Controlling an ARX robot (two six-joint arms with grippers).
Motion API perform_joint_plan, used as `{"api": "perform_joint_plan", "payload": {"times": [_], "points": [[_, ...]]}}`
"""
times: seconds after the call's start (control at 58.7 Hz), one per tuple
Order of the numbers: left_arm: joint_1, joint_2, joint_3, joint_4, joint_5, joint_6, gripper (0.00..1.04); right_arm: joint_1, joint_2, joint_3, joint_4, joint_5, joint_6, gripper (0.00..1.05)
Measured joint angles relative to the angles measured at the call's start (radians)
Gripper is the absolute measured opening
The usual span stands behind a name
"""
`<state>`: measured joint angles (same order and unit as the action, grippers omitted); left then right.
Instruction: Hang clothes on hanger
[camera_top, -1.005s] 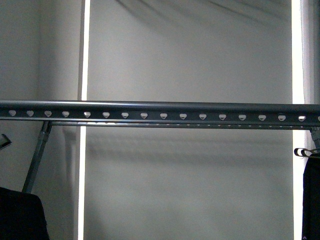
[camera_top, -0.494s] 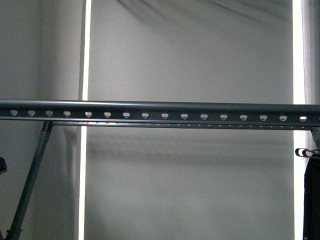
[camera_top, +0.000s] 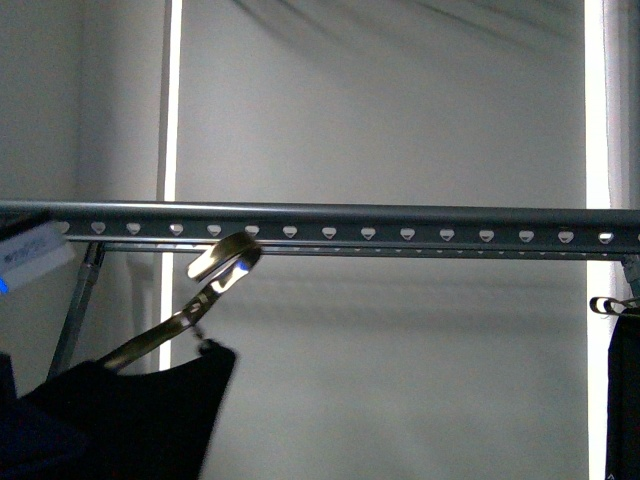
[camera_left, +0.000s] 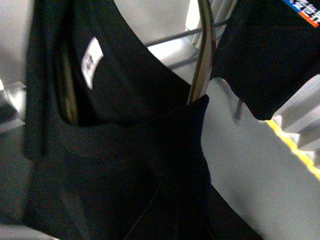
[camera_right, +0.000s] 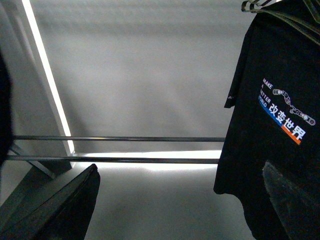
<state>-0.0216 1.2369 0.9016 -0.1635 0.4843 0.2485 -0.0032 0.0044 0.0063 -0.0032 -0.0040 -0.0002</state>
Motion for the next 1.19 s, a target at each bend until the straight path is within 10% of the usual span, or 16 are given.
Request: {"api": "perform_joint_plan", "payload": {"times": [0.409, 0.8, 1.192], "points": [[-0.057, 0.033, 0.161, -0.052, 0.339, 0.757, 0.04, 0.000, 0.000, 0.000, 0.000, 0.000, 0.000, 0.97], [-0.139, 0.196, 0.261, 0.142, 0.219, 1.291, 0.04, 0.000, 0.000, 0.000, 0.000, 0.000, 0.000, 0.97], [-0.143, 0.196, 0.262, 0.146, 0.215, 1.361, 0.04, 0.000, 0.000, 0.000, 0.000, 0.000, 0.000, 0.97]]}}
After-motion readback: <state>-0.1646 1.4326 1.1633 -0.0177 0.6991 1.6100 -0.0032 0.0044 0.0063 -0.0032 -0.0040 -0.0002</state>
